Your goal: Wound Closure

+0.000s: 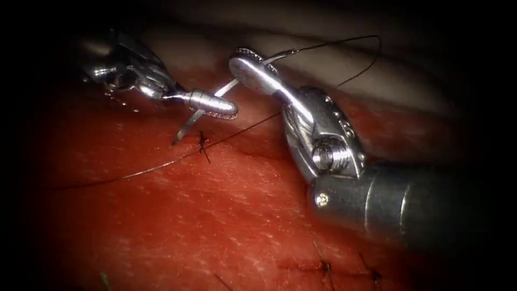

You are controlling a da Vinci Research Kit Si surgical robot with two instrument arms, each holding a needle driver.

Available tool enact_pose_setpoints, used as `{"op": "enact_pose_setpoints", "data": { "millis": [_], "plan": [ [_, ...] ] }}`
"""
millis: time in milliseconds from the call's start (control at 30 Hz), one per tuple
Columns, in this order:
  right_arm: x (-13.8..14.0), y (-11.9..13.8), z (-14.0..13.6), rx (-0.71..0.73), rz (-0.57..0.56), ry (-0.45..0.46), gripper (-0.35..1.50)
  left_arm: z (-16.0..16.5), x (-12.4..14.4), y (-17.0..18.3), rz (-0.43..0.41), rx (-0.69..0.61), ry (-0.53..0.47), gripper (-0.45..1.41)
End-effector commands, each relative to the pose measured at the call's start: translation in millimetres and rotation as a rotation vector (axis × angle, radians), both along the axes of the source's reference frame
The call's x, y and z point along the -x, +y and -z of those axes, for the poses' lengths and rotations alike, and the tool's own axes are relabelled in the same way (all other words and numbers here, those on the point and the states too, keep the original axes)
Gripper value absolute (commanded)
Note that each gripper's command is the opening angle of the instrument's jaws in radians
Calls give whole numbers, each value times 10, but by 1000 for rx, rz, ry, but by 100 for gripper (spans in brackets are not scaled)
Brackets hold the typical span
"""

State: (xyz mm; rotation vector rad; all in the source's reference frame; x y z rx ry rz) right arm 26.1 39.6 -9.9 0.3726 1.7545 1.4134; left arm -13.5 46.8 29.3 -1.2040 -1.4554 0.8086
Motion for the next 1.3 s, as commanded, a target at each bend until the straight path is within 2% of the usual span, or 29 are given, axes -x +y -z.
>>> {"op": "enact_pose_setpoints", "data": {
  "millis": [33, 67, 100, 133, 167, 300, 400, 500, 633, 767, 833, 867, 1000, 1067, 1100, 1200, 1300],
  "plan": [
    [-7, 5, -3, -1, 4, -4, -35, -7, 5, -1, 1, 52, 9, 57],
    [-6, 5, -3, -6, 11, -8, -35, -8, 7, 0, 28, 187, 47, 78],
    [-5, 4, -4, -5, 19, -6, -35, -8, 6, 0, 40, 230, 64, 78],
    [-2, 5, -5, 1, 32, -8, -35, -9, 4, -1, 59, 352, 121, 78],
    [-1, 5, -5, 10, 35, -13, -35, -9, 2, -1, 49, 411, 140, 78],
    [16, 11, -12, 50, 58, -49, -35, -6, -6, -2, -55, 606, 225, 79],
    [46, 35, -15, 110, 65, -97, -35, -1, -20, 1, -111, 745, 274, 79],
    [79, 63, -18, 164, 59, -161, -35, 3, -27, 3, -107, 788, 286, 79],
    [147, 101, -25, 209, 30, -292, -35, 6, -31, -4, -142, 833, 300, 79],
    [176, 117, -15, 274, -50, -388, -35, 5, -27, -8, -157, 855, 301, 79],
    [169, 115, -7, 320, -55, -442, -35, 3, -26, -12, -159, 905, 303, 79],
    [163, 112, -6, 334, -49, -441, -35, 2, -25, -14, -163, 924, 306, 79],
    [104, 84, -6, 391, 67, -455, -35, -13, -10, -31, -261, 980, 356, 69],
    [66, 66, -16, 415, 134, -477, -35, -32, 7, -49, -347, 1012, 413, 45],
    [51, 60, -23, 429, 168, -493, -35, -41, 14, -58, -372, 1046, 442, 25],
    [33, 53, -36, 463, 187, -500, -35, -64, 27, -69, -409, 1078, 555, -3],
    [24, 47, -45, 499, 210, -531, -35, -92, 35, -78, -460, 1090, 608, 1]
  ]
}}
